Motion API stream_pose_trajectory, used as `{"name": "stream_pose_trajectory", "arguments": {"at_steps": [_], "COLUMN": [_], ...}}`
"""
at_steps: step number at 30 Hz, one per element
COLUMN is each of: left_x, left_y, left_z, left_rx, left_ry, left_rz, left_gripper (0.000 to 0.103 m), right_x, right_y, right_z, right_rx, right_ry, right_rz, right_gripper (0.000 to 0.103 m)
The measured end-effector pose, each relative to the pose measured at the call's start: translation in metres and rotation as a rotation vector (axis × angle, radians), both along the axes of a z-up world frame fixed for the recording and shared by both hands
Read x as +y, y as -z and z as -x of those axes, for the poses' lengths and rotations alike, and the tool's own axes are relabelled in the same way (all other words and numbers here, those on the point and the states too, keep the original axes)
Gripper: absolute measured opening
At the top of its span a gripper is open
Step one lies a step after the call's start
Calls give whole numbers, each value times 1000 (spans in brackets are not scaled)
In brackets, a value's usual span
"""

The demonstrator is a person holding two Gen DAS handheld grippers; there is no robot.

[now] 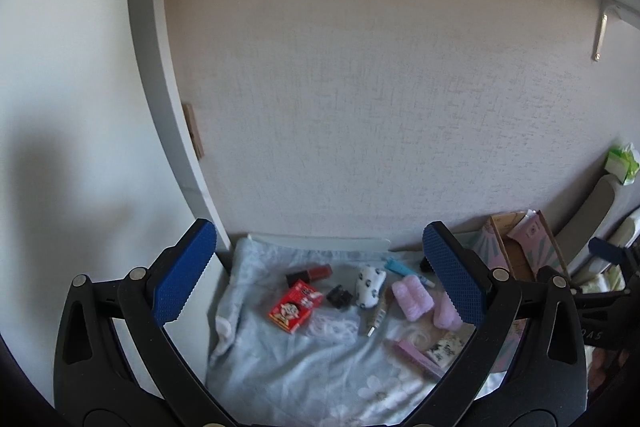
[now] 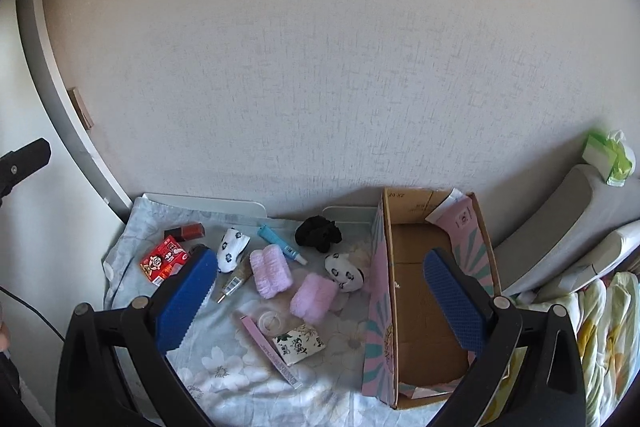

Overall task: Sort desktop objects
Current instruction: 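Move both grippers toward the items on the sheet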

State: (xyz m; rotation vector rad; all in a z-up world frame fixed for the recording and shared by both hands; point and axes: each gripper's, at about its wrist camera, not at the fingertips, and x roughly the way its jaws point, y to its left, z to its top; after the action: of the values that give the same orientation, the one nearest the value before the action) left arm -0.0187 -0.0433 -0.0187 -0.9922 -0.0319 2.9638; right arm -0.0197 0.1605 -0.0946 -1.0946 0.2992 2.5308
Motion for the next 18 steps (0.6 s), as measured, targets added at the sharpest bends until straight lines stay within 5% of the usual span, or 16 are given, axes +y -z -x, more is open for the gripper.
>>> {"name": "stream_pose_trajectory", "arguments": {"at_steps": [6,11,18], "left_x": [-9,-18,-26], "left_y": [1,16,88], "left_z": [4,11,40], "left_rx": [-10,-45,-141], "left_ry": [13,6,118], "left_rz": [-17,49,112], "left_gripper": [103,103,103], "right_x": [-3,-8,-8], "right_y": [-2,4,32], "right_z": [0,5,21], "right_rx": [23,14,3], "right_ry": [-30,-85,-162], "right_rz": [2,-1,81], "right_gripper": [103,103,103]}}
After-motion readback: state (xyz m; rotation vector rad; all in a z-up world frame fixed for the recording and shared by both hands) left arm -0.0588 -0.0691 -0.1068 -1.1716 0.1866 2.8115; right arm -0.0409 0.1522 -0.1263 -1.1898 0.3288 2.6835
